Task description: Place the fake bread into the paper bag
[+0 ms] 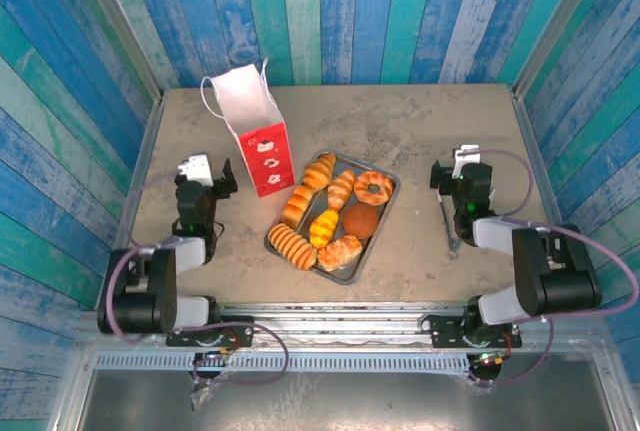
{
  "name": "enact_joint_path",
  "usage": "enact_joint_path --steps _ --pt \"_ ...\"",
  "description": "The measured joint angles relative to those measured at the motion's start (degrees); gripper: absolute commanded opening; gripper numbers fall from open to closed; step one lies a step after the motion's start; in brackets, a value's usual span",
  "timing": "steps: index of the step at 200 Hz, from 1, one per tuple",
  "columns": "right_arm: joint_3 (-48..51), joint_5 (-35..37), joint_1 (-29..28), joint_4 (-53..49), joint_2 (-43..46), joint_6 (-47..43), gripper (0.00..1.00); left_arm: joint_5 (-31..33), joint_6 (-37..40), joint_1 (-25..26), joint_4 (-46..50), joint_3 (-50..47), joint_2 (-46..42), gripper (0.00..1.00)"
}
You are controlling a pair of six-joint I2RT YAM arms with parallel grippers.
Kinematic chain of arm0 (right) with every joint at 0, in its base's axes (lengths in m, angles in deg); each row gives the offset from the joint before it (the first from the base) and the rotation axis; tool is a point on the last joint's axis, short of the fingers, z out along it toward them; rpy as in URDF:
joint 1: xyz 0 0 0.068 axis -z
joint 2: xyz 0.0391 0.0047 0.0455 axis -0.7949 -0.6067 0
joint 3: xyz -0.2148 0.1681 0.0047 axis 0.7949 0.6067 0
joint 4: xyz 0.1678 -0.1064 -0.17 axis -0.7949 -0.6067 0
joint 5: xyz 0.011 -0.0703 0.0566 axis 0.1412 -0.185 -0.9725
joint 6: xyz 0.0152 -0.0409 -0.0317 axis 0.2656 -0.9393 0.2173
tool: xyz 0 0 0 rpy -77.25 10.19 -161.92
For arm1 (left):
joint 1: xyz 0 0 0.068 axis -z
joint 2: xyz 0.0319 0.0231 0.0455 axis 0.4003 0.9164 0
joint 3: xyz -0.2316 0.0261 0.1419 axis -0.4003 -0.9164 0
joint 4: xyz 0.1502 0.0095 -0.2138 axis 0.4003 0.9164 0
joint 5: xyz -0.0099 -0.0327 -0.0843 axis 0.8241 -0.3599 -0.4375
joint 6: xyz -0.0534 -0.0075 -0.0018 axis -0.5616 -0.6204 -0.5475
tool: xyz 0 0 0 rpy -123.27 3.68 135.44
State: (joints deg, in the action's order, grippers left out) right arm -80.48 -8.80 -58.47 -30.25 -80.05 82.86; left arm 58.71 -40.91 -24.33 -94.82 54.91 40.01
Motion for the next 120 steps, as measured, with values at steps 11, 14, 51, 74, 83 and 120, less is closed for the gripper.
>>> enact_joint_path --steps 11,14,51,74,83,120 --pt "-1.3 -0.3 0.0 -2.7 3.8 0.3 1.00 1.9 -2.1 0.0 1.8 0.5 -5.0 0.94" --pt "-1.6 -0.3 0.0 -3.3 4.8 0.3 1.00 2.5 -2.7 0.0 2.6 0.9 -6.3 0.94" --pt "-7.6 -4.8 0.1 -15.6 17.1 5.7 1.00 11.1 -16.3 0.0 16.7 7.8 -17.3 0.94" --pt "-12.4 -12.0 0.1 -24.0 22.3 13.8 1.00 11.8 -23.3 0.0 26.3 9.7 -21.4 0.94" --pt "-12.9 -16.0 -0.1 -26.2 23.9 17.9 1.00 11.4 -25.8 0.0 31.4 10.4 -22.6 0.94" --pt "-11.1 -26.7 -3.5 -33.4 25.1 30.6 0.95 8.3 -30.5 0.0 47.2 10.8 -29.6 0.94"
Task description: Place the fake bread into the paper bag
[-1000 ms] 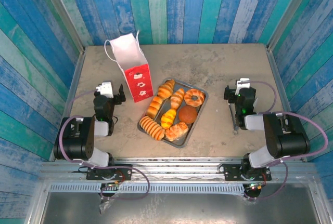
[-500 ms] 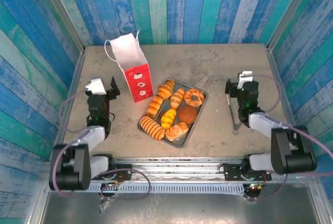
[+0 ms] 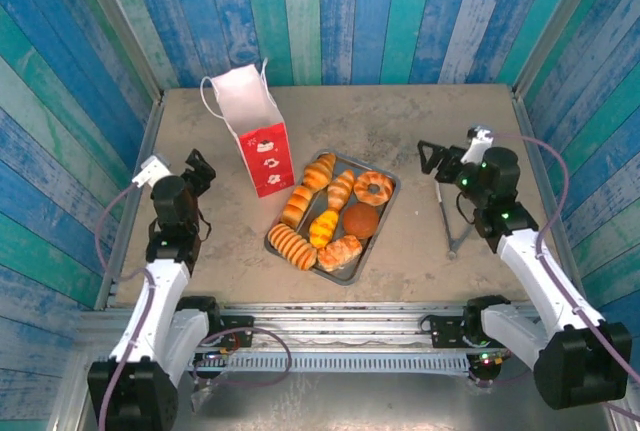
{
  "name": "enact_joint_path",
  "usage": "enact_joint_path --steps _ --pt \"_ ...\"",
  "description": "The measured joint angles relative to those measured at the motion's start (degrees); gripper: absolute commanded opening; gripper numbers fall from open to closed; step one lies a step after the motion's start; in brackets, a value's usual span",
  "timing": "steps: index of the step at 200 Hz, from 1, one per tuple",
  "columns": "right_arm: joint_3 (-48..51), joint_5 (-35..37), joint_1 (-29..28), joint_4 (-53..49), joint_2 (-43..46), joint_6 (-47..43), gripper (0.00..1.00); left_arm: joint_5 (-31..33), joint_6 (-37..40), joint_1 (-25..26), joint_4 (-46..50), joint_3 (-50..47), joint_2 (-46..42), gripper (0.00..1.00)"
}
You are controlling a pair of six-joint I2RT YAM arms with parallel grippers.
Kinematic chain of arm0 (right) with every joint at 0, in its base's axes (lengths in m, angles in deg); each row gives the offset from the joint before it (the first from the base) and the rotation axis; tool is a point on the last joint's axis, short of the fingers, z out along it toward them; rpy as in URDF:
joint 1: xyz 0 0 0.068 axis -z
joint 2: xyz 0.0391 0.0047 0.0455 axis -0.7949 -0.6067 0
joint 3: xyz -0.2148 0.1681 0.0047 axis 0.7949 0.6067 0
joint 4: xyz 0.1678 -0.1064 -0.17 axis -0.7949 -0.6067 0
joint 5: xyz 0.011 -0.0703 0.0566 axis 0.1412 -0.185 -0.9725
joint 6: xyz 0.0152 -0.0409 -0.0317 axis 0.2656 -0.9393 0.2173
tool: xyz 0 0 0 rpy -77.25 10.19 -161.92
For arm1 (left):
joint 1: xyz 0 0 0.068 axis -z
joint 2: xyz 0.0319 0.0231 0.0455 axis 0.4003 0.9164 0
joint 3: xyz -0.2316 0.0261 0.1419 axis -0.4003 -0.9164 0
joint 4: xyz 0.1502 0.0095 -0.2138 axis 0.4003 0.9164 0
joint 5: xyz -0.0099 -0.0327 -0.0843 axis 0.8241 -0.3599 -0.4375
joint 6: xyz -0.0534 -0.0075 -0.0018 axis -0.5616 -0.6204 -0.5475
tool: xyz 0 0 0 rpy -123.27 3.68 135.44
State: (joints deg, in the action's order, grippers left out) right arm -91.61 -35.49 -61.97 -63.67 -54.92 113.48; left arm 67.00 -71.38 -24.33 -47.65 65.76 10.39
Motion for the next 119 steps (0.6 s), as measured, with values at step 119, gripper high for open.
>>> enact_joint_path --steps 119 --pt "14.4 2.4 -13.3 -3.1 -7.5 23.4 0.61 -1.5 -3.2 0.0 13.9 -7.9 -16.0 0.94"
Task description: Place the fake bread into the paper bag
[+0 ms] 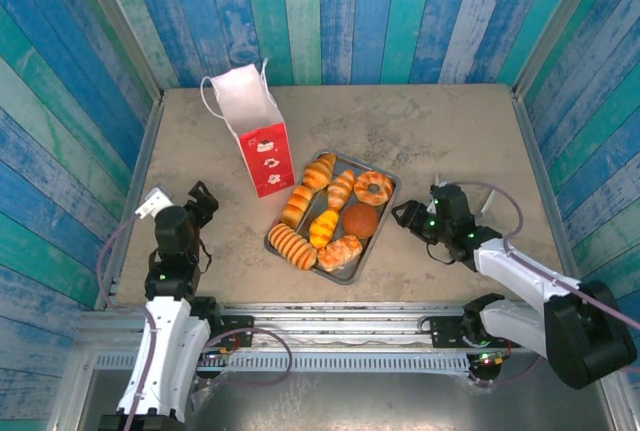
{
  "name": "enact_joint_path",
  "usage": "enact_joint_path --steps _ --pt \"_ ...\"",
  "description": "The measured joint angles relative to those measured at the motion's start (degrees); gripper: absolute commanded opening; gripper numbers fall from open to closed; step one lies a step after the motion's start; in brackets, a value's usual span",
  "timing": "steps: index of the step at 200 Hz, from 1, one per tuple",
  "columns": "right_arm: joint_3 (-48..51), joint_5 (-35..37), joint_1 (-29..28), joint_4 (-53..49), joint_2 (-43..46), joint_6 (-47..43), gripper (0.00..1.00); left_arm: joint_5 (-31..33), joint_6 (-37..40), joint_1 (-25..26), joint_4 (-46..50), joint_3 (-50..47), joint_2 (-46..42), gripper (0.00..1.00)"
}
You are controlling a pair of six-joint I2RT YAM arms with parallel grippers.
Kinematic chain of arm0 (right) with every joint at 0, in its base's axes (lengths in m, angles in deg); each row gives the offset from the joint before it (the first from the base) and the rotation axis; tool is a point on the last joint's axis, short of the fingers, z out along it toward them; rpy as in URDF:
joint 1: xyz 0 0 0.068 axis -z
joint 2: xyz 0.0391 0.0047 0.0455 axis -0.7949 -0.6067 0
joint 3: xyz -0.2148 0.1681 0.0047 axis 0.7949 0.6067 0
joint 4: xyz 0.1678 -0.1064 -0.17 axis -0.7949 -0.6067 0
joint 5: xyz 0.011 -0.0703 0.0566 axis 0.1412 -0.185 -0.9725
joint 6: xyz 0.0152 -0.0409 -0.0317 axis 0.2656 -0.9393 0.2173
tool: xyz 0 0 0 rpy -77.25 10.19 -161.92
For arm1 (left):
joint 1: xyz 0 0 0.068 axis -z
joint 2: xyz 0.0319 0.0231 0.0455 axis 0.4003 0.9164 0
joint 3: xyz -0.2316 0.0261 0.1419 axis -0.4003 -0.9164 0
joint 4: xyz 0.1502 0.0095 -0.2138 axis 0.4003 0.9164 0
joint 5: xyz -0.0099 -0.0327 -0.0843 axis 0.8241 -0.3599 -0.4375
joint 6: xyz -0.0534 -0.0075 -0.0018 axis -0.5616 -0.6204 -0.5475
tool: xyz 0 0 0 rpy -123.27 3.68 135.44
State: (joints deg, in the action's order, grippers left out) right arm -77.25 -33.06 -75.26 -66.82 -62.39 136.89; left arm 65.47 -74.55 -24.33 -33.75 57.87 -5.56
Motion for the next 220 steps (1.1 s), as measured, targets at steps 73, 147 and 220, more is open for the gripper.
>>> enact_joint_path --steps 73,147,220 --pt "0.0 1.7 -1.3 9.8 -9.2 5.2 0.49 0.6 0.0 0.0 -0.2 0.0 -1.3 0.94" --pt "0.0 1.3 -1.3 17.6 -17.6 6.5 0.35 1.1 0.1 0.0 -0.2 -0.3 -1.0 0.94" --pt "0.1 -0.4 -1.3 25.6 -23.4 7.2 0.28 1.3 0.5 0.0 -0.4 -0.3 0.6 0.94"
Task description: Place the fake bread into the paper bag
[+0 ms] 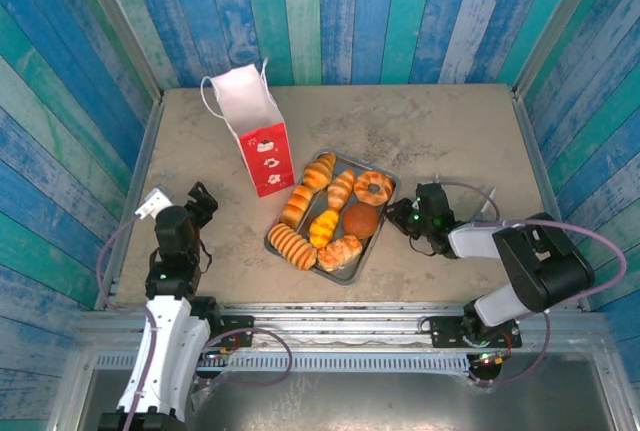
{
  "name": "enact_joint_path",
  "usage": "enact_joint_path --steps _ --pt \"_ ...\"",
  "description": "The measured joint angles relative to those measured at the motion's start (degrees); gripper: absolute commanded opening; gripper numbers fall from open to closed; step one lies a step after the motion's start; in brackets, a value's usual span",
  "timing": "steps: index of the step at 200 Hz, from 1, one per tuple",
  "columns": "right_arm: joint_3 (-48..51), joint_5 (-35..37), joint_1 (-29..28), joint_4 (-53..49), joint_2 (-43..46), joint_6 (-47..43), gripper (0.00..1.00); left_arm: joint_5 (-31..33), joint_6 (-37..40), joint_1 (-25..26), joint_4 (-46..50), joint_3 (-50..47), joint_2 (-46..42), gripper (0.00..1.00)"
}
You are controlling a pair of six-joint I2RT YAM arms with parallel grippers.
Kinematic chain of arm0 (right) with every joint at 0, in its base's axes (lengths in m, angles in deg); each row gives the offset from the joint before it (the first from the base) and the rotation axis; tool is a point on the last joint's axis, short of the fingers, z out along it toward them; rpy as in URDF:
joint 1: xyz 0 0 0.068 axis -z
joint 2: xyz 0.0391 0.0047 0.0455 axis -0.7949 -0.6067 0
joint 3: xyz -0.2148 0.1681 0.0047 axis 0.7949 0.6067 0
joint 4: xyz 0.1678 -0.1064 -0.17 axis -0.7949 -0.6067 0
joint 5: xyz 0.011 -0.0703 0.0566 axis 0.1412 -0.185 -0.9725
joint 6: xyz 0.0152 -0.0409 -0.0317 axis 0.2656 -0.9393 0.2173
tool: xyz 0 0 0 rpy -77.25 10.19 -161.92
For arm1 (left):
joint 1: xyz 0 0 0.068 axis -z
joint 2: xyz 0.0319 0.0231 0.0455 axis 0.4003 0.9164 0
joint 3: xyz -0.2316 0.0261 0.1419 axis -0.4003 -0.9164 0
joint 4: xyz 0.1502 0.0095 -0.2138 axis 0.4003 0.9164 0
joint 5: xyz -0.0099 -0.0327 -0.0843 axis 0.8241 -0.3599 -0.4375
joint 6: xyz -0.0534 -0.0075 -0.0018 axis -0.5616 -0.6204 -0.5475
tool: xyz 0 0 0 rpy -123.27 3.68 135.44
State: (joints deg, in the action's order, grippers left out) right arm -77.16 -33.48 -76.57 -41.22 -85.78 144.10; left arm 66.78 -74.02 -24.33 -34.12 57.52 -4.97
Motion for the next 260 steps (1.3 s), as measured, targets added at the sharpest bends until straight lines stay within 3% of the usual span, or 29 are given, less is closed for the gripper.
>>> enact_joint_path --steps 40,117,172,213,260 --pt "0.0 -0.6 0.0 3.6 -2.3 0.7 0.22 0.0 0.4 0.0 0.0 0.0 0.3 0.94" --pt "0.0 -1.5 1.2 4.7 -3.5 0.5 0.02 0.0 0.8 0.0 0.0 0.0 1.7 0.94" --pt "-1.7 -3.3 7.6 -1.6 -1.5 -5.5 0.01 0.0 1.0 0.0 0.0 0.0 2.0 0.94" --pt "-8.4 -5.5 14.1 -9.8 -1.3 -12.8 0.01 0.0 1.1 0.0 0.0 0.0 2.6 0.94" --pt "-22.7 -8.2 18.1 -14.8 -10.6 -19.5 0.01 0.0 1.3 0.0 -0.2 0.1 3.7 0.94"
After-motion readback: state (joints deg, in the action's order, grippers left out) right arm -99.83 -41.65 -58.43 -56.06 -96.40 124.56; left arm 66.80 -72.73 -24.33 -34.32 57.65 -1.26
